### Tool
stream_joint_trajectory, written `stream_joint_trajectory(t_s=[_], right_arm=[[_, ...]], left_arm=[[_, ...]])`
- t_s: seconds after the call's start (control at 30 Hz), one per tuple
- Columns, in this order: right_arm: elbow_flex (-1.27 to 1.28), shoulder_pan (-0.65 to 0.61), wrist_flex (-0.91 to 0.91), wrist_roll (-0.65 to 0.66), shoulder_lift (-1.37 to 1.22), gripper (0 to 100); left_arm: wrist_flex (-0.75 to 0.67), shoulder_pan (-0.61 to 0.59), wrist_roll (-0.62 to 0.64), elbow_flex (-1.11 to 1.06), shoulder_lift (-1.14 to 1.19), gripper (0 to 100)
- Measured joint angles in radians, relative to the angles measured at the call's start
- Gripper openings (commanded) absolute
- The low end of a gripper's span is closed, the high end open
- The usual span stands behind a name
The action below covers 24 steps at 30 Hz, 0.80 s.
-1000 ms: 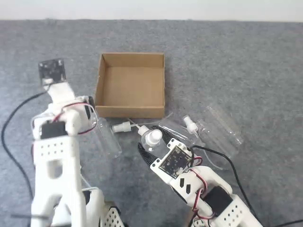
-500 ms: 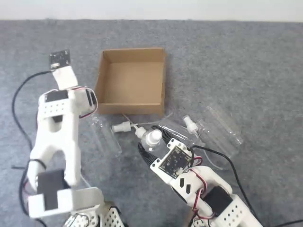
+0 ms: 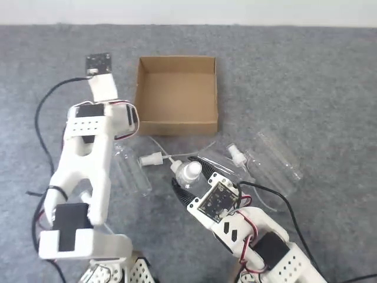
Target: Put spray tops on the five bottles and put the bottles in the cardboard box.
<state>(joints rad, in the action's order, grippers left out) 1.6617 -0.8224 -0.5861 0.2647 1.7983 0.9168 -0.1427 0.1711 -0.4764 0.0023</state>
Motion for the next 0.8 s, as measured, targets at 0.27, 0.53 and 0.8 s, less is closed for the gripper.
stream_joint_trajectory(t_s=[0.27, 0.53, 0.8], right_arm=[[0.000, 0.000, -0.018, 0.000, 0.000, 0.7], [0.000, 0.000, -0.018, 0.000, 0.000, 0.7], [0.000, 0.000, -0.018, 0.000, 0.000, 0.7]], left_arm=[[0.046, 0.044, 0.000, 0.044, 0.003, 16], [0.107, 0.132, -0.005, 0.129, -0.041, 16], [0.026, 0.167, 0.025, 0.129, 0.071, 16]])
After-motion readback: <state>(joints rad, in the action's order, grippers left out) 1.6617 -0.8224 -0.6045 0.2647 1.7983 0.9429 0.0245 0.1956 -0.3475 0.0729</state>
